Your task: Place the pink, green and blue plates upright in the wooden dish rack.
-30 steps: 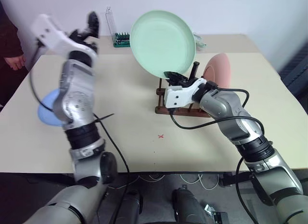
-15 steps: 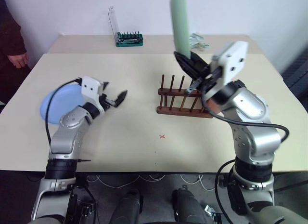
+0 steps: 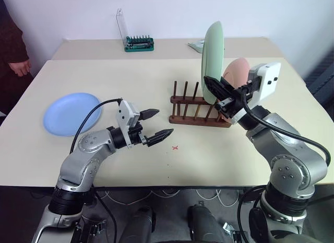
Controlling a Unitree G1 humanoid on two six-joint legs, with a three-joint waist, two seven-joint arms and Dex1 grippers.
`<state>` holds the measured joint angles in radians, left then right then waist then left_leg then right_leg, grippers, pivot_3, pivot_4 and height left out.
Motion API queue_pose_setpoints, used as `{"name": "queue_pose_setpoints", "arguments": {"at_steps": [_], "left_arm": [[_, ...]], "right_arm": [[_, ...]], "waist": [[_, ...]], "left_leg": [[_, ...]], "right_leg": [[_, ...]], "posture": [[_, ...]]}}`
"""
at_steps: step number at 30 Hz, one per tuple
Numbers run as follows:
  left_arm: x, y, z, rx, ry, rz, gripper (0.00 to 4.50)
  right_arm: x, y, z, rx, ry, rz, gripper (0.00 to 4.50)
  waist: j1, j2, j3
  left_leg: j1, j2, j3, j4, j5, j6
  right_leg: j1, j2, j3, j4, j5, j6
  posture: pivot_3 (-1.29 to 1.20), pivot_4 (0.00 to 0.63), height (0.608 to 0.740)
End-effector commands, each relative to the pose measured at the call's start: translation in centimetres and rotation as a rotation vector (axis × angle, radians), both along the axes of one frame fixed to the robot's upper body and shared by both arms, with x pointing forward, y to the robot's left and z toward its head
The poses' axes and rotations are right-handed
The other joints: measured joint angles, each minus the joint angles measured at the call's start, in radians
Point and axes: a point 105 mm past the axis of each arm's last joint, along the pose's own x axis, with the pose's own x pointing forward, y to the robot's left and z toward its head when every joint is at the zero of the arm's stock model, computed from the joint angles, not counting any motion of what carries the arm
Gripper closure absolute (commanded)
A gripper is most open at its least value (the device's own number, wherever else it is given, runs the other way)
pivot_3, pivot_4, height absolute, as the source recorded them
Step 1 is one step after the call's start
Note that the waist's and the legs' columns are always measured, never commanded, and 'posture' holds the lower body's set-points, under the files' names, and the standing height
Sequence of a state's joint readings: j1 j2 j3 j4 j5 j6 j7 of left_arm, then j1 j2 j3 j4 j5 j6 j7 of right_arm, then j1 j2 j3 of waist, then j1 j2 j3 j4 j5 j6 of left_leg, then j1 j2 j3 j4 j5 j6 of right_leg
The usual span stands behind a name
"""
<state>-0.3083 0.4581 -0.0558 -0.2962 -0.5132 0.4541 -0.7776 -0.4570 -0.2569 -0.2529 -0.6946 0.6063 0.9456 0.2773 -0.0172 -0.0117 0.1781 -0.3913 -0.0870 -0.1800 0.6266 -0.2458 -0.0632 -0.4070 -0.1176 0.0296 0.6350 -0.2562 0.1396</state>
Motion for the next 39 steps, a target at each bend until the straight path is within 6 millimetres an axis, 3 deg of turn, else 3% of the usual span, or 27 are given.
{"name": "queue_pose_setpoints", "arguments": {"at_steps": [1,16,26,30,33,39], "left_arm": [[-0.3,-0.3,0.9,-0.015,-0.033,0.001,0.02],[-0.3,-0.5,1.4,-0.015,-0.039,0.022,0.02],[0.0,-0.7,1.3,-0.011,-0.041,0.024,0.02],[-0.1,-0.6,1.1,-0.011,-0.036,0.026,0.0],[-0.1,-0.6,1.0,-0.011,-0.034,0.028,0.0],[0.0,-0.6,0.7,-0.008,-0.03,0.029,0.0]], "right_arm": [[-0.1,-0.1,0.4,0.025,-0.01,0.015,4.5],[1.3,-1.3,-0.9,0.125,0.128,-0.023,4.5],[2.1,-1.7,-2.4,0.103,0.221,-0.065,4.5],[2.0,-1.8,-2.3,0.095,0.212,-0.074,2.95],[2.0,-2.1,-1.8,0.079,0.189,-0.087,1.39],[1.3,-2.3,-0.9,0.004,0.148,-0.072,1.39]], "waist": [[0.0,0.0,0.0],[0.002,0.0,0.0],[0.003,0.0,0.0],[0.003,0.0,0.0],[0.0,0.0,0.0],[0.003,0.0,0.0]], "left_leg": [[0.0,0.0,0.0,0.0,0.0,0.0],[0.0,0.0,0.0,0.0,0.0,0.0],[0.0,0.0,0.0,0.0,0.0,0.0],[0.0,0.0,0.0,0.0,0.0,0.0],[0.0,0.0,0.0,0.0,0.0,0.001],[0.0,0.0,0.0,0.0,0.0,0.001]], "right_leg": [[0.0,0.0,0.0,0.0,0.0,0.0],[0.0,0.0,0.0,0.0,0.0,0.0],[0.0,0.0,0.0,-0.001,0.0,0.0],[0.001,0.0,0.0,-0.001,0.0,0.0],[0.0,0.0,0.0,-0.001,0.0,0.0],[0.0,0.0,0.0,-0.001,0.0,0.0]], "posture": [[0.0,0.15,0.74],[0.0,0.15,0.74],[0.0,0.15,0.74],[0.0,0.15,0.74],[0.0,0.15,0.74],[0.0,0.15,0.74]]}}
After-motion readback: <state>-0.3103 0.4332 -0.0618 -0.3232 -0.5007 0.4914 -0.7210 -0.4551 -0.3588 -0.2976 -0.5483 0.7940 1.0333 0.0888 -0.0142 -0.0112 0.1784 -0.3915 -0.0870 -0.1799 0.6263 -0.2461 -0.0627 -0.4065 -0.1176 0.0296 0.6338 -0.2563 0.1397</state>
